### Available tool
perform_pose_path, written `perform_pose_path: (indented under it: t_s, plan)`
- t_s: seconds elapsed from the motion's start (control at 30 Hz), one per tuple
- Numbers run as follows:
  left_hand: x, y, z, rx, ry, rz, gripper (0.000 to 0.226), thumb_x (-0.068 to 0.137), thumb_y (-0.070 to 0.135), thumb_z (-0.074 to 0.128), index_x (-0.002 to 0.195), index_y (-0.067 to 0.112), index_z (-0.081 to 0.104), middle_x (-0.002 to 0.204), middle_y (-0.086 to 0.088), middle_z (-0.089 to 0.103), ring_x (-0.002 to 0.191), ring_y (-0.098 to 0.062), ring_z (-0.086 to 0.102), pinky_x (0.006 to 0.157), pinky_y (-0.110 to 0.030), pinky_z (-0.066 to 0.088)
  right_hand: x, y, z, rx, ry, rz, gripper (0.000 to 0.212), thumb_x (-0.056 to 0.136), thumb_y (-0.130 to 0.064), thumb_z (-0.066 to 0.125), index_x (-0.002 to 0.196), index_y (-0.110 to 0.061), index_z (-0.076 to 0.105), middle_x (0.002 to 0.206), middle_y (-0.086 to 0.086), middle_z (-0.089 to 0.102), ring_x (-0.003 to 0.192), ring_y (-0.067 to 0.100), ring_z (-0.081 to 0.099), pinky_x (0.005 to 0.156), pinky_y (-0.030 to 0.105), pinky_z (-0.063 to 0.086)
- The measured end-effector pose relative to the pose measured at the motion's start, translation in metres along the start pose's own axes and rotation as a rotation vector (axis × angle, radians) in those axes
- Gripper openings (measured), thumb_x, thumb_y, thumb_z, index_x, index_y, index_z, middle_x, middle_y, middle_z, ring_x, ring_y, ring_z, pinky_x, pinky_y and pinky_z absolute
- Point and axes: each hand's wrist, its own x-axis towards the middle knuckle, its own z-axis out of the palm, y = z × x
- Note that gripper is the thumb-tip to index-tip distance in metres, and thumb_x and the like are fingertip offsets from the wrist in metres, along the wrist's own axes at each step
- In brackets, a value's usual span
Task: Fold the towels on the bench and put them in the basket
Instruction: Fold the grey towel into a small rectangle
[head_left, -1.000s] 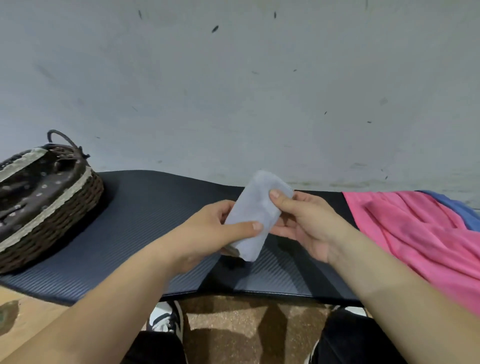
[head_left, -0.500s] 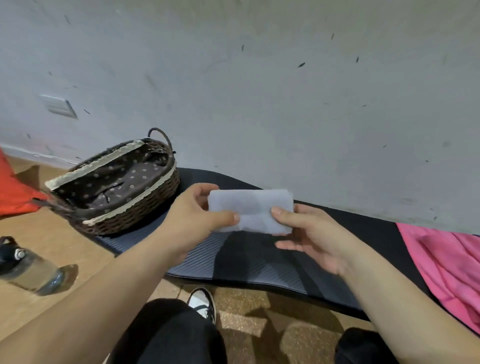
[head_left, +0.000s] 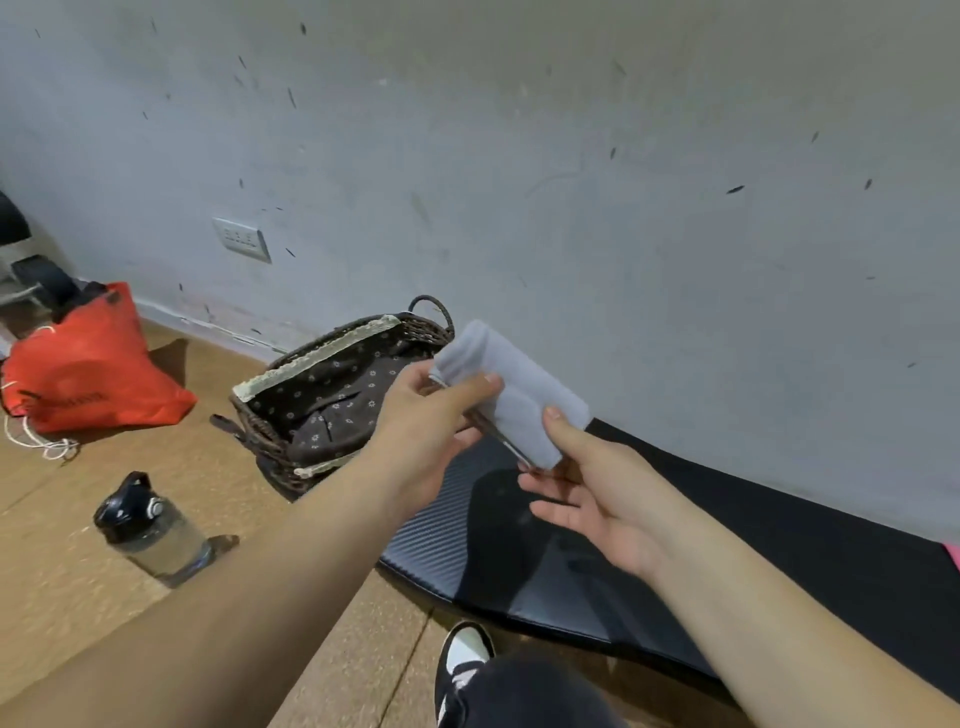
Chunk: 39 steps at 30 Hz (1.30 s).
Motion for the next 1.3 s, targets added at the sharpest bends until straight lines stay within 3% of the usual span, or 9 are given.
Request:
perform_pose_path:
  t_s: [0.17,0.33,0.47,0.57,0.7,0.9,1.1,1.2,1.3]
  plan:
    - [0.043,0.039,-0.024,0.154,0.121,0.087,0.041,0.087,0.004,0.080,0.122,0.016,0.061,0.115,-0.011,0.074,0.102,-0.034,0.075,0.090,-0.060,0.059,0.032,-0.014,0.039,-0.249,0.050,-0.007,0.059,0.092,-0.065,0.061,0.122,-0.014,0.069,0.110,0.005,0.075,0.099,0.021,0.074,0.083,0.040,0.063]
    - [0.083,0.048,-0.065,0.308,0.354,0.112,0.035,0.099,0.016,0.066,0.131,0.024,0.052,0.113,-0.009,0.067,0.084,-0.029,0.067,0.049,-0.037,0.058,0.070,-0.011,0.092,-0.267,0.054,0.068,0.045,0.103,-0.038,0.051,0.143,-0.018,0.051,0.106,0.005,0.065,0.097,0.025,0.070,0.091,0.046,0.061]
    - [0.103,0.048,-0.089,0.309,0.495,0.155,0.040,0.099,0.017,0.065,0.135,0.021,0.049,0.123,-0.010,0.065,0.102,-0.030,0.068,0.081,-0.049,0.062,0.097,0.000,0.133,-0.246,-0.074,0.169,0.055,0.101,-0.044,0.053,0.150,-0.019,0.044,0.134,0.009,0.059,0.113,0.032,0.065,0.093,0.051,0.060]
    - [0.114,0.048,-0.104,0.361,0.546,0.202,0.072,0.093,0.022,0.074,0.155,0.015,0.037,0.133,-0.004,0.058,0.112,-0.025,0.063,0.088,-0.037,0.056,0.118,0.000,0.148,-0.271,-0.104,0.185,0.054,0.104,-0.039,0.048,0.153,-0.020,0.038,0.149,0.012,0.052,0.126,0.039,0.058,0.099,0.055,0.056]
    - [0.128,0.045,-0.119,0.437,0.573,0.179,0.077,0.088,0.027,0.081,0.151,0.008,0.042,0.133,-0.008,0.060,0.114,-0.027,0.061,0.092,-0.038,0.053,0.136,-0.005,0.148,-0.333,-0.095,0.149,0.053,0.106,-0.037,0.040,0.155,-0.018,0.032,0.150,0.016,0.050,0.124,0.046,0.059,0.089,0.051,0.060]
    - [0.157,0.036,-0.112,0.364,0.514,0.089,0.055,0.092,0.015,0.076,0.141,0.010,0.051,0.121,-0.007,0.065,0.106,-0.028,0.067,0.092,-0.045,0.060,0.139,-0.013,0.123,-0.375,-0.043,0.061,0.055,0.104,-0.037,0.043,0.154,-0.017,0.034,0.121,0.011,0.056,0.094,0.037,0.073,0.072,0.043,0.066]
    - [0.190,0.014,-0.080,0.221,0.532,0.030,0.040,0.096,0.018,0.069,0.132,0.013,0.052,0.106,-0.006,0.062,0.082,-0.021,0.061,0.092,-0.052,0.059,0.140,-0.024,0.087,-0.351,-0.045,-0.001,0.063,0.103,-0.055,0.045,0.152,-0.017,0.042,0.124,0.012,0.067,0.087,0.025,0.078,0.076,0.041,0.066]
    - [0.202,0.001,-0.079,0.290,0.576,-0.066,0.051,0.098,0.023,0.068,0.140,0.006,0.046,0.091,-0.005,0.054,0.070,-0.020,0.053,0.088,-0.049,0.059,0.140,-0.033,0.075,-0.343,-0.055,-0.029,0.053,0.103,-0.051,0.046,0.144,-0.017,0.048,0.117,0.011,0.072,0.090,0.024,0.078,0.080,0.042,0.065]
    - [0.207,-0.011,-0.088,0.562,0.623,-0.171,0.068,0.092,0.041,0.071,0.141,0.001,0.047,0.112,-0.017,0.062,0.080,-0.031,0.062,0.074,-0.041,0.058,0.136,-0.037,0.070,-0.354,-0.060,-0.050,0.036,0.103,-0.047,0.048,0.129,-0.022,0.053,0.108,0.009,0.074,0.089,0.024,0.078,0.082,0.043,0.065]
